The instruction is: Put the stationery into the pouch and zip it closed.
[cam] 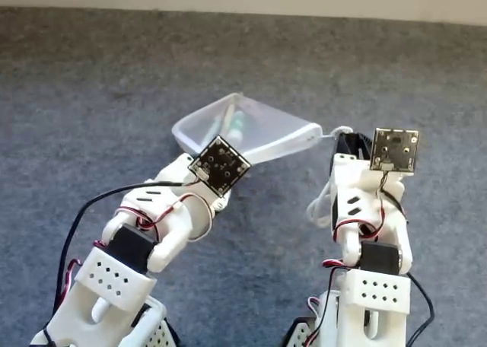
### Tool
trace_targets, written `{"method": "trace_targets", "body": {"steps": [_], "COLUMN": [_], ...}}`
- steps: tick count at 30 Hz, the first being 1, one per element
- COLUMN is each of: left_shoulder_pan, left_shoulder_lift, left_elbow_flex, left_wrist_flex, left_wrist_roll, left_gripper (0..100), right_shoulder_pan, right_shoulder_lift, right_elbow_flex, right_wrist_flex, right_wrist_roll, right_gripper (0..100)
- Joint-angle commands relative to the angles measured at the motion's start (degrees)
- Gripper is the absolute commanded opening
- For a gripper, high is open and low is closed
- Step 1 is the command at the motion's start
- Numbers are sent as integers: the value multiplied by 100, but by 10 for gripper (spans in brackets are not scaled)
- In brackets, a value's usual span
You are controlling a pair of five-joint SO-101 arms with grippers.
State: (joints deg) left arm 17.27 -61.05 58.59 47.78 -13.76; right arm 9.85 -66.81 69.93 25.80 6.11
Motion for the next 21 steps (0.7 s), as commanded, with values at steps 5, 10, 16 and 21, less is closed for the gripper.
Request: {"method": "trace_targets", "body": {"steps": [5,10,16,21], "left_shoulder_pan": [-725,-602,-409,-409], "left_shoulder_lift": [-171,-163,-163,-163], "left_elbow_flex": [-198,-171,-163,-154], "left_wrist_flex": [193,193,202,202], "left_wrist_roll": [352,352,352,360], "left_gripper": [4,5,8,51], "right_shoulder_pan": [611,576,382,365], "right_shoulder_lift": [57,22,22,22], "right_elbow_flex": [-215,-189,-189,-189], "right_wrist_flex": [-163,-163,-154,-145], "right_wrist_roll": [-53,-35,-9,-44], "right_gripper": [5,5,19,91]}}
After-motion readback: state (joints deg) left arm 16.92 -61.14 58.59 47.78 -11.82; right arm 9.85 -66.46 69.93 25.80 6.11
